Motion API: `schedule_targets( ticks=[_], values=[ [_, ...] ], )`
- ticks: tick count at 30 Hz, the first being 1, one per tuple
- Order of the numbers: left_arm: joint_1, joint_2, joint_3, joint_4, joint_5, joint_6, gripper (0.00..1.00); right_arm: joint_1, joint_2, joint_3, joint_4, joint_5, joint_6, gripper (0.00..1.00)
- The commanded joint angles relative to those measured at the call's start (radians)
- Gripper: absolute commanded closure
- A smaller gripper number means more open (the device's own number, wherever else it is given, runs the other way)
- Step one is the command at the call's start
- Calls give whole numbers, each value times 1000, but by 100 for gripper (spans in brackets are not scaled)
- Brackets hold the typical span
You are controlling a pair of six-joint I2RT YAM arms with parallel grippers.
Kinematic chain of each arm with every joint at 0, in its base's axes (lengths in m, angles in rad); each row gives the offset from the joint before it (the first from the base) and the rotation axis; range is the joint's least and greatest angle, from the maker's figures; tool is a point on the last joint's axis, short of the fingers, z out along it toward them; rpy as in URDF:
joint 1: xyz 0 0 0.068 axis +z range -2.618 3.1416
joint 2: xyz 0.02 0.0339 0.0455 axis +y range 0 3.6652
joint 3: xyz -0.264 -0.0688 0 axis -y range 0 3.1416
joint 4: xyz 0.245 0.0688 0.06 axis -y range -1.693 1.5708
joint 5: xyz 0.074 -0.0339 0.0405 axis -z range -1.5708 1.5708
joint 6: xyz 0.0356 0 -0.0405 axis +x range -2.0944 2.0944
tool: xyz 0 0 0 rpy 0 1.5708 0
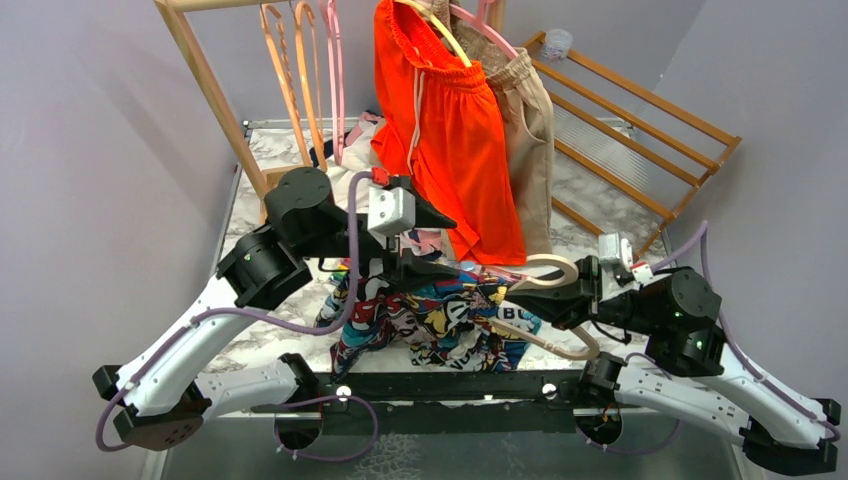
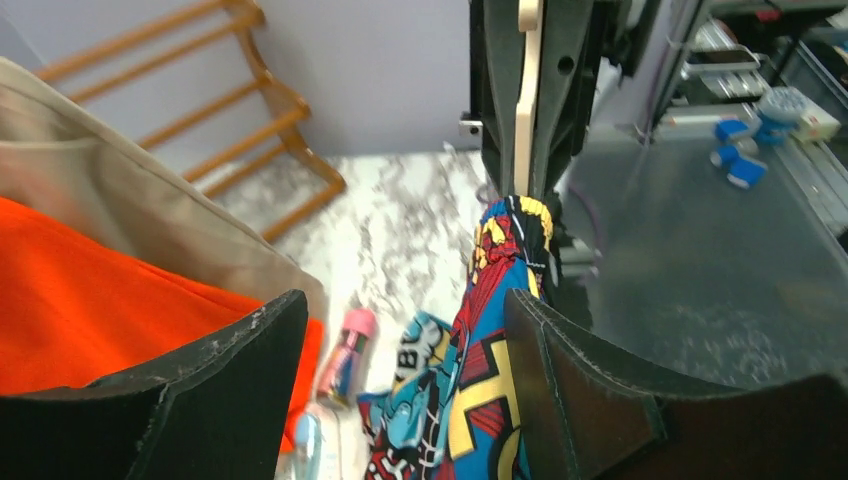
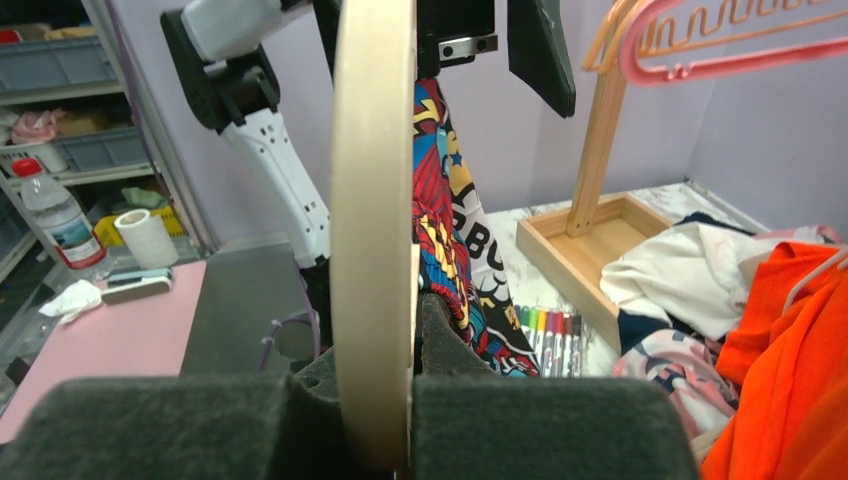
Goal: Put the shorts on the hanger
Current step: Hang the shorts on the hanger.
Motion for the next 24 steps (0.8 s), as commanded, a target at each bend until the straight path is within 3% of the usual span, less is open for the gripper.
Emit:
schedule_targets(
  ticks=[1, 13, 24],
  values=[
    [3, 12, 80, -148, 128, 68, 26, 3, -15, -15, 46, -45, -16, 99],
    [-32, 59, 83, -198, 113, 32, 45, 3, -21, -60, 52, -14, -30, 99],
    [-120, 89, 33, -252, -31, 65, 55, 3, 9, -56, 57, -18, -33, 99]
  ],
)
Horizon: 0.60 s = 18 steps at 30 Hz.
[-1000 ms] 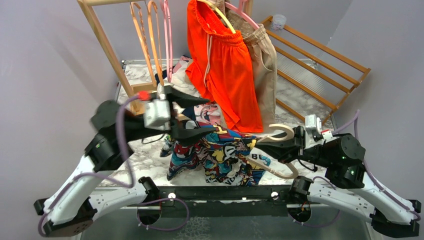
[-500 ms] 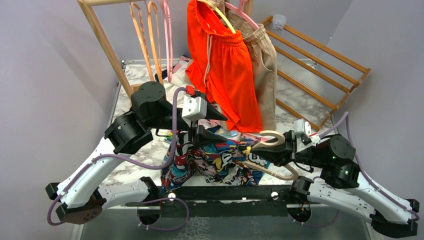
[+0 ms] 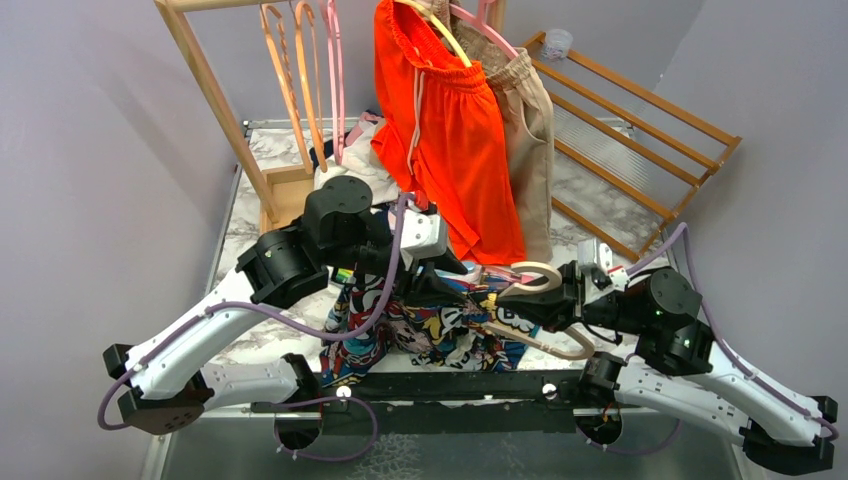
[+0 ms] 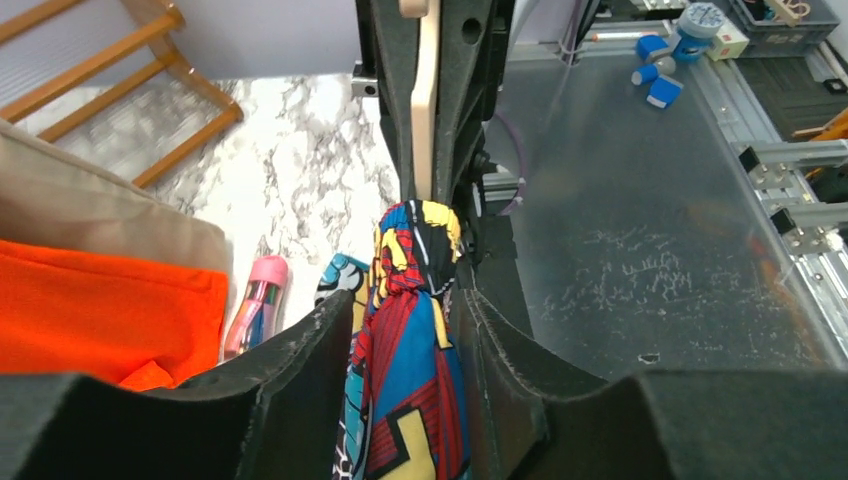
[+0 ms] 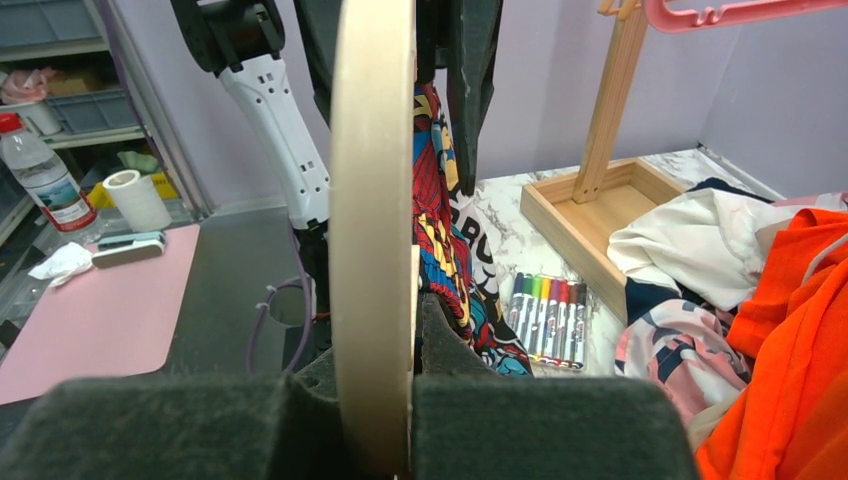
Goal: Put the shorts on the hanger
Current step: Hang the shorts on the hanger.
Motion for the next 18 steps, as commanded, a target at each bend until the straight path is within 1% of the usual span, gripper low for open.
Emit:
schedule_targets(
  ticks=[1, 3, 8, 12, 16, 18],
  values=[
    [-16, 10, -2, -33, -80, 28, 57, 3, 5, 5, 75, -1, -5, 99],
    [-20, 15, -3, -35, -86, 32, 61, 3, 10, 5, 73, -1, -4, 99],
    [-30, 31, -4, -35, -89, 36, 81, 3, 24, -1, 85, -4, 2, 99],
    [-41, 44, 5, -35, -92, 37, 93, 2, 35, 0, 93, -5, 4, 99],
    [-51, 52, 8, -8, -90, 24, 100, 2, 46, 2, 98, -4, 2, 99],
    [-54, 48, 4, 20, -90, 12, 100, 3, 51, 2, 99, -4, 2, 99]
  ],
)
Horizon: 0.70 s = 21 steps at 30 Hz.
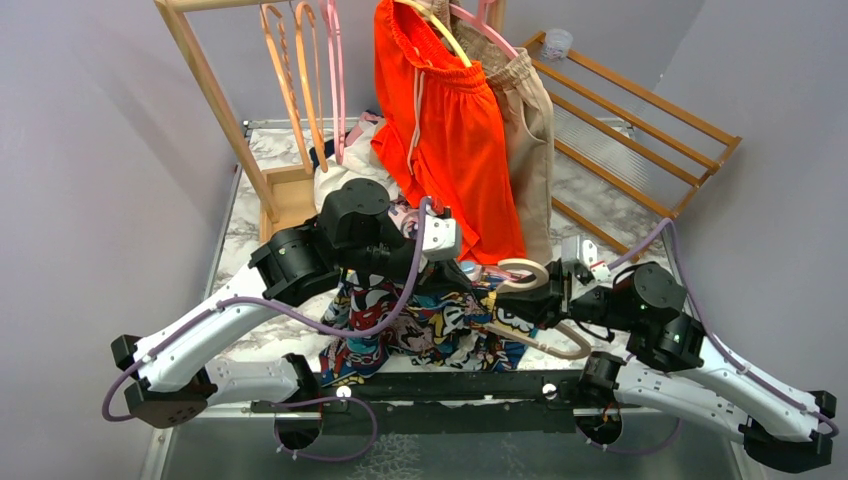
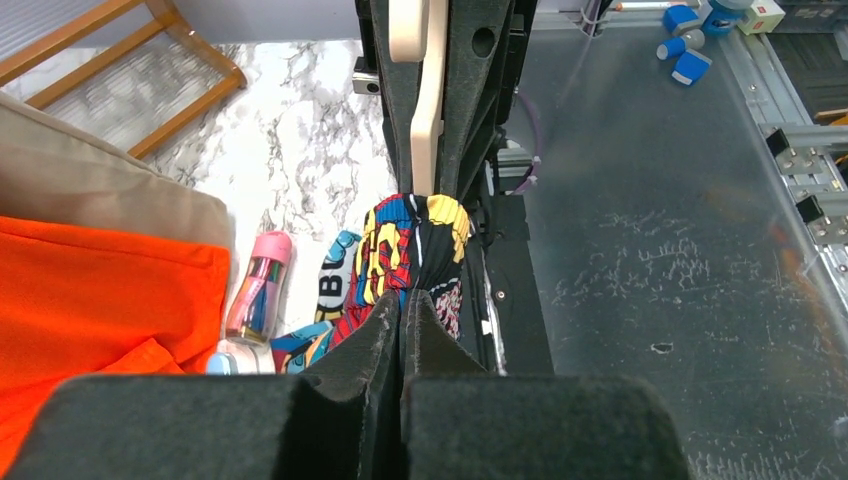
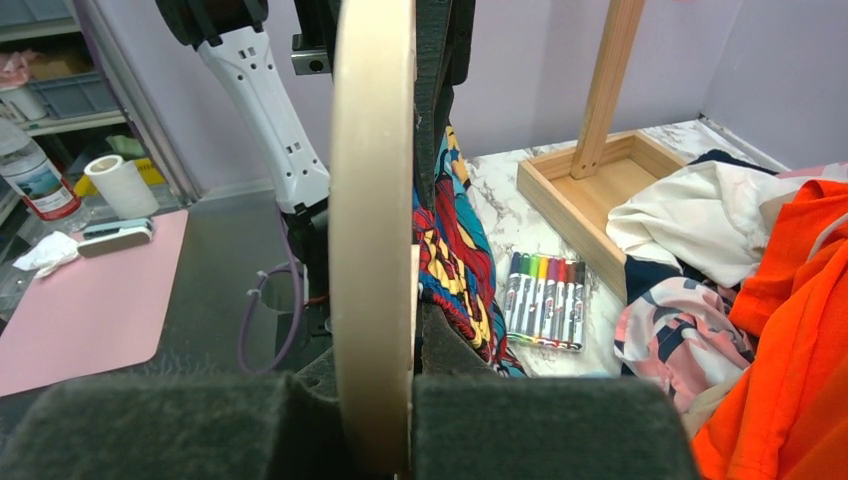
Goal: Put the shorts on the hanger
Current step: Hang the shorts on the hanger.
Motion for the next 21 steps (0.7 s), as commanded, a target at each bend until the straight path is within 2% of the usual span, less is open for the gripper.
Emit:
schedule_targets(
  ticks=[1, 12, 21],
  values=[
    [-18, 3, 5, 73, -14, -19, 100, 3, 5, 7, 103, -5, 3, 99],
    [-19, -106, -82, 342, -30, -121, 100, 3, -6, -27, 201, -1, 57, 99],
    [-21, -61, -133, 451, 23, -225, 100, 3, 10, -99, 392, 2, 158, 99]
  ],
)
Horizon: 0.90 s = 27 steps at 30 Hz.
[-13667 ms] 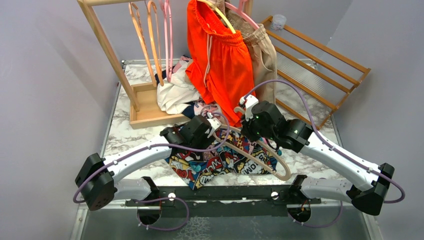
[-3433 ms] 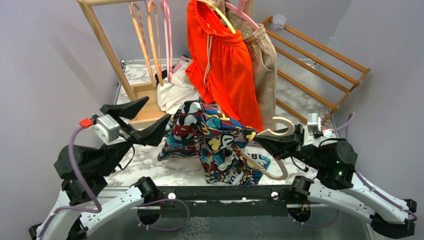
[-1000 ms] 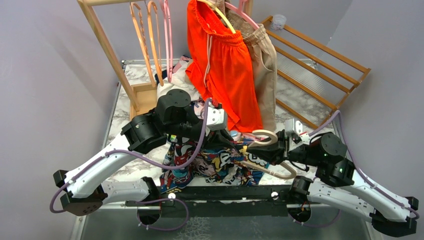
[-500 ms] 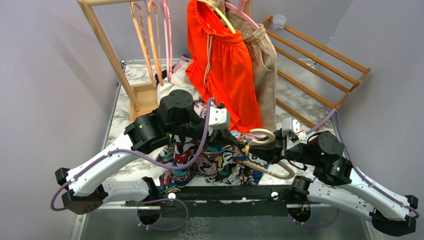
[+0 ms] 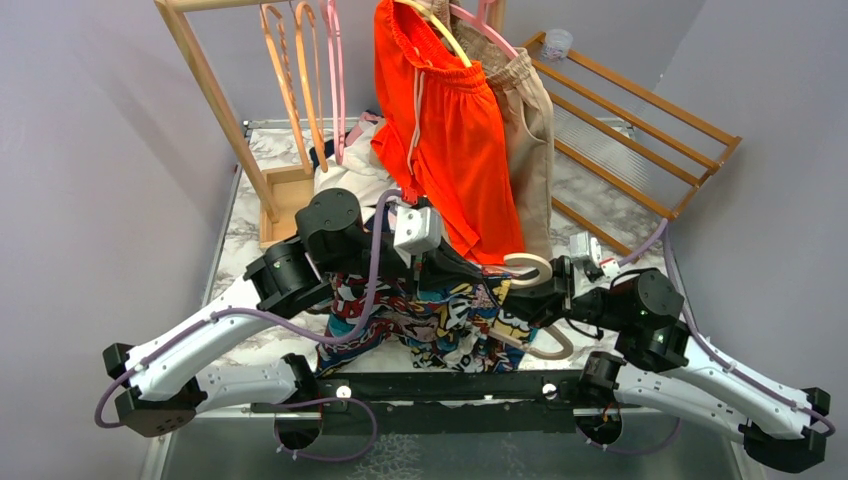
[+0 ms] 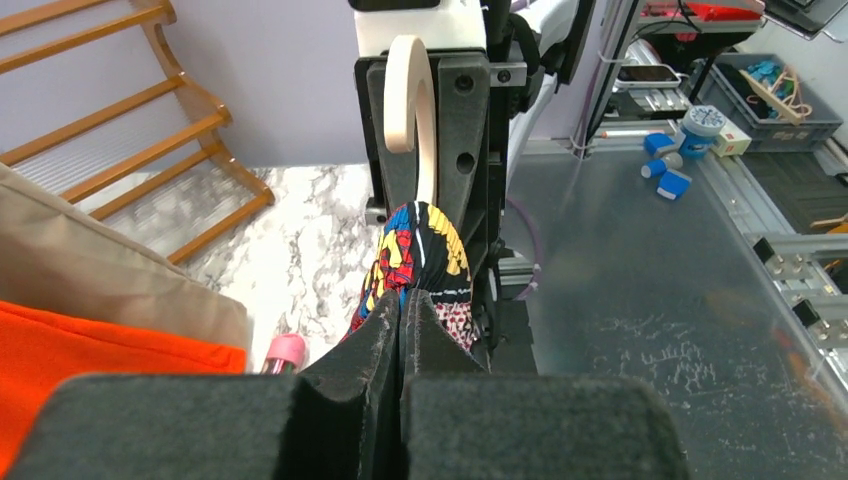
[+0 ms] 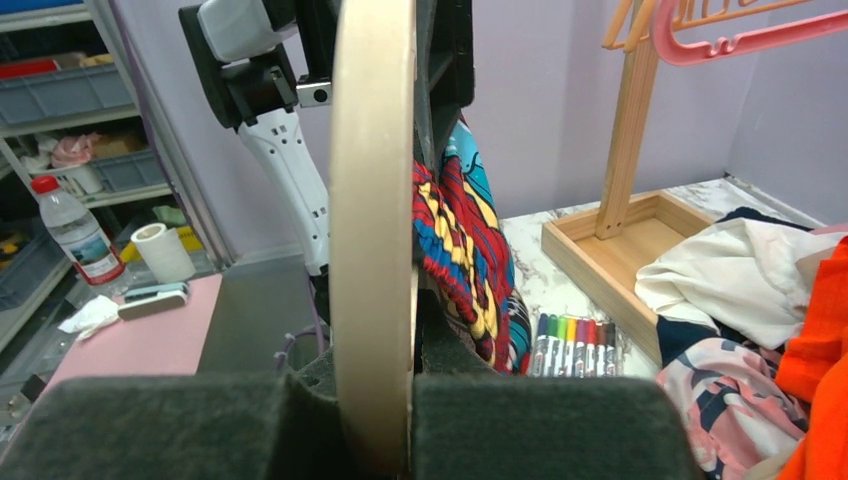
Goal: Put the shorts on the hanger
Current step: Hang the shorts on the hanger.
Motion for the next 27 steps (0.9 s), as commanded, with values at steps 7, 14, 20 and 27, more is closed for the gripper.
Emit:
schedule_targets(
  ticks=[7, 14, 20, 27],
  values=[
    [-10, 22, -4, 73, 21, -66, 83, 3, -6, -62, 265, 19, 112, 99],
    [-10, -3, -7, 56, 3, -58, 49, 3, -17, -77, 308, 39, 129, 99],
    [-10, -19, 18, 67, -20, -47, 26, 2, -20, -91, 341, 56, 135, 99],
    [-10, -76, 18, 84, -85, 10, 1, 3, -35, -95, 290, 60, 100, 99]
  ],
)
